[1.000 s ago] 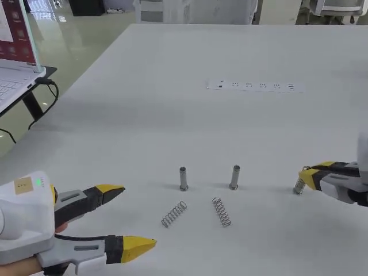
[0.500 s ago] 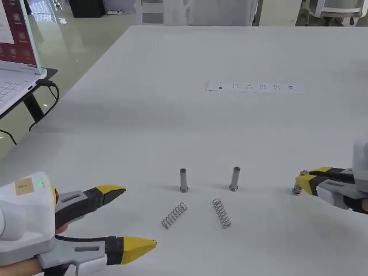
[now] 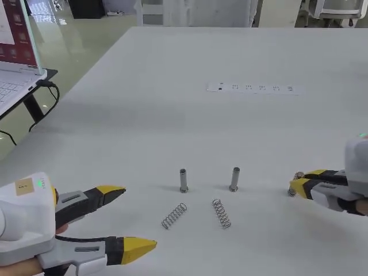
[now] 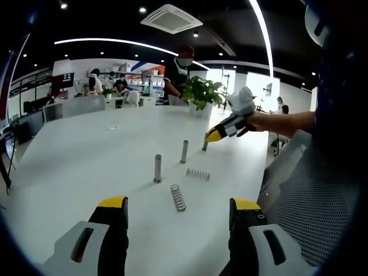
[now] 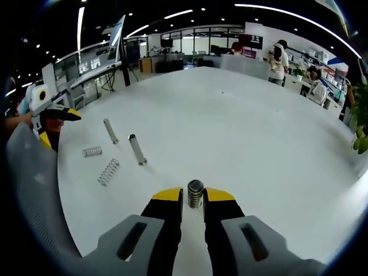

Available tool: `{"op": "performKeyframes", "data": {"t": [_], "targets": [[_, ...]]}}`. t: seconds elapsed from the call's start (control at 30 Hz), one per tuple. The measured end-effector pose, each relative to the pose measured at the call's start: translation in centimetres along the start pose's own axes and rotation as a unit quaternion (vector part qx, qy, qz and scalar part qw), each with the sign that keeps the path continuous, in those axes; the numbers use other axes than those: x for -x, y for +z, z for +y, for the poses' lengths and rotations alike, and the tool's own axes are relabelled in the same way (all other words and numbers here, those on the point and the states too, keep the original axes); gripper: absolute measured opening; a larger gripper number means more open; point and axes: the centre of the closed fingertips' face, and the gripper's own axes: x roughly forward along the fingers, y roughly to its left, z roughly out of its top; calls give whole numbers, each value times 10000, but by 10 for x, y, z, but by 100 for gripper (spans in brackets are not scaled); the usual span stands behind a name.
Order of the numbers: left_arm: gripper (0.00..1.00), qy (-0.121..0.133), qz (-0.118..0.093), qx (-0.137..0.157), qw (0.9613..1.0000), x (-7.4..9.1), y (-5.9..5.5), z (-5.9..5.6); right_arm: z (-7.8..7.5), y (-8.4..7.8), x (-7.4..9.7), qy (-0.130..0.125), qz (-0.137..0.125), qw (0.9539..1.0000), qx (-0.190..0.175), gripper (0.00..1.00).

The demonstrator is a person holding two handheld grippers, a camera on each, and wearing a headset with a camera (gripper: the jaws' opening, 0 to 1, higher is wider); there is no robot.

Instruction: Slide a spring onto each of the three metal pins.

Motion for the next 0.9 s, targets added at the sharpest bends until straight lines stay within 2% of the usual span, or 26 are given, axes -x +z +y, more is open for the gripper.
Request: {"op": "performKeyframes", "data": {"t": [0.23, 0.53, 0.9], "targets": [[67, -2, -13, 16, 10000, 0, -1, -1, -2, -12, 1, -49, 168, 9998, 1, 17], [67, -23, -12, 11, 10000, -1, -2, -2, 0, -17, 10, -77, 269, 9996, -56, 20], [67, -41, -25, 11, 10000, -2, -1, -3, 17, -16, 23, -18, 353, 9994, -21, 22]]}}
